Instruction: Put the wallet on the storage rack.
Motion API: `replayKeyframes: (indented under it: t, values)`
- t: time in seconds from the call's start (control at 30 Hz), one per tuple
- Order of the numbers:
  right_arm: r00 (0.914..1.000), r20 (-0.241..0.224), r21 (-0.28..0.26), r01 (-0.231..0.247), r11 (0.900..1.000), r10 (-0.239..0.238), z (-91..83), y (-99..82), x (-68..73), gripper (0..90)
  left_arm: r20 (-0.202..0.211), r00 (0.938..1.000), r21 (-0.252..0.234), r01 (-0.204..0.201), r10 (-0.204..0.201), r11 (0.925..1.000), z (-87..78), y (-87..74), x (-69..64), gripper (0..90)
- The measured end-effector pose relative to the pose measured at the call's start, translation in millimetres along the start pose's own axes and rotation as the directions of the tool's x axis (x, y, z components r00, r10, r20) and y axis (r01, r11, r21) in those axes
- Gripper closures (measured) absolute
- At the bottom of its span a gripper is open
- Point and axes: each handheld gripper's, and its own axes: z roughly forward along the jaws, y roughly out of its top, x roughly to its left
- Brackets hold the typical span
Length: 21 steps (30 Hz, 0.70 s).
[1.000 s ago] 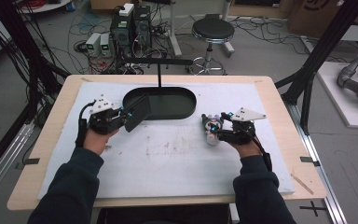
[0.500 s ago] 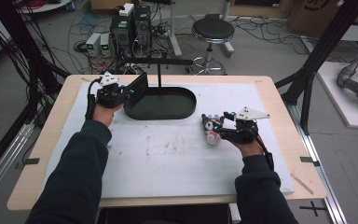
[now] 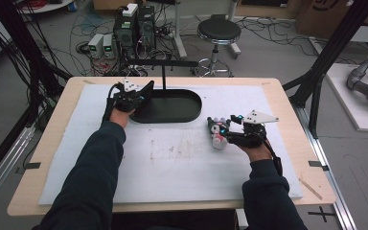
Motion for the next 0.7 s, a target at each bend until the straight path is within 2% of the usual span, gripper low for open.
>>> replayKeyframes:
  t: [0.07,0.17,0.27,0.37,0.5,0.53,0.57,0.6,0.7]
  values:
    - [1.0,-0.003,0.0,-0.007,1.0,0.007,-0.4,-0.1,0.0,36.8,0.017,0.9987,0.007,0.047,-0.048,0.9989,-0.4,0.6,0.1,59.2]
    - [1.0,-0.003,-0.002,-0.004,1.0,0.004,-1.5,0.4,1.0,36.8,0.066,0.9938,-0.009,0.09,-0.089,0.9959,-7.0,3.9,-0.8,50.1]
    - [1.0,-0.005,-0.002,-0.007,1.0,0.007,-1.3,0.4,1.4,36.8,0.115,0.986,-0.026,0.124,-0.12,0.9919,-15.8,8.3,-2.2,48.8]
    - [0.9999,-0.009,-0.001,-0.006,1.0,0.006,-0.7,0.6,1.6,36.8,0.151,0.9817,-0.008,0.119,-0.116,0.9929,-16.4,9.0,-6.2,51.2]
    - [0.9999,-0.014,-0.001,-0.004,1.0,0.004,-0.6,0.8,2.9,36.8,0.184,0.9763,0.024,0.111,-0.114,0.9935,-7.9,6.4,-14.7,48.9]
    - [0.9999,-0.013,-0.002,-0.005,1.0,0.005,-0.8,0.8,3.0,36.8,0.172,0.981,0.045,0.083,-0.09,0.9955,-4.7,5.4,-18.3,48.8]
    - [0.9999,-0.013,0.0,-0.006,1.0,0.006,-1.1,0.7,2.9,36.8,0.141,0.9882,0.074,0.048,-0.058,0.9961,-1.2,3.8,-22.2,49.7]
    - [0.9999,-0.012,-0.002,-0.008,1.0,0.008,-1.2,0.7,2.7,36.8,0.115,0.9924,0.102,0.031,-0.043,0.9943,2.7,1.6,-24.3,51.9]
    - [0.9999,-0.012,-0.002,-0.01,0.9999,0.01,-1.8,0.1,1.4,36.8,0.088,0.9922,0.134,0.076,-0.089,0.9881,8.4,-2.1,-22.4,49.1]
